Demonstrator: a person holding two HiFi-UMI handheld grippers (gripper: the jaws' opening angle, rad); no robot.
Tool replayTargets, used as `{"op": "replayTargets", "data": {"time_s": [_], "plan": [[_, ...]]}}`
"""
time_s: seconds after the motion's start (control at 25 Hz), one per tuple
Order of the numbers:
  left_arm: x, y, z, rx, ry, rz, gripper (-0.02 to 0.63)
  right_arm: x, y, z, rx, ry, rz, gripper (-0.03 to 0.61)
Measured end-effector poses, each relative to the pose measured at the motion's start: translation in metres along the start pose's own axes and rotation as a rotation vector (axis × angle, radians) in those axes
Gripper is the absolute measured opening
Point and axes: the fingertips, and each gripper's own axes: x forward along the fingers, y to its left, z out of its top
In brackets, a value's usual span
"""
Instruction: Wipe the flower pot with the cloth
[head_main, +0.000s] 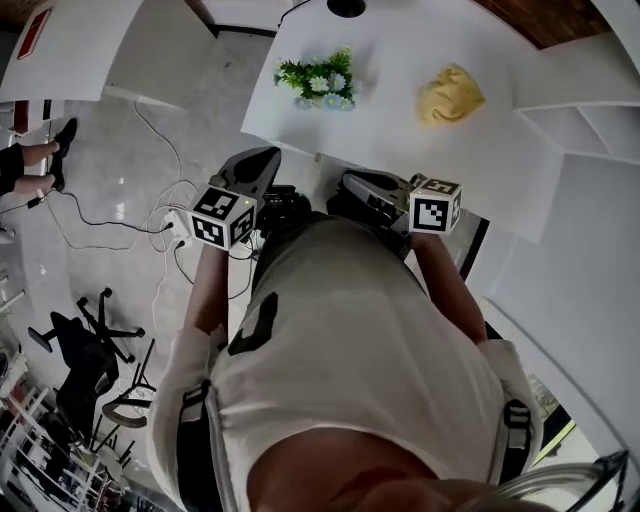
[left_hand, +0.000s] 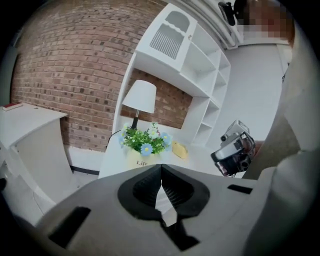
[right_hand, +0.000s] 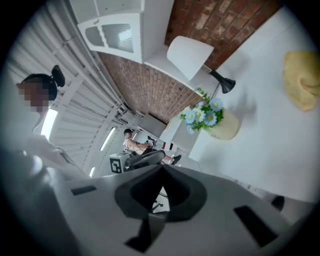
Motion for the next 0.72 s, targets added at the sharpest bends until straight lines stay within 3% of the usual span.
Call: {"op": "replayTargets", "data": {"time_s": [0.2,0.48,0.56,0.72], "plan": [[-0.031,0.022,-0.042,0.000,0.058,-0.034,0.021,0.009,0.029,-0.064,-0.019,0.102,-0.037,0.011],[-0.041,-0.002,-0.113,0.162,0.237,-0.039,0.021,-0.012,0.050,-0.109,0.002,0.084,-0.063,0.011],[-0.043,-0.017,-0.120,0.189,0.241,-0.040,0.021,-0.017,0.052,-0.118,-0.004,0.074,-0.058,0.011],[-0.051,-0.054,-0.130,0.155,0.212,-0.058,0.021,-0.035,0.059,-0.136,-0.010,0.044,-0.048,0.011]]}}
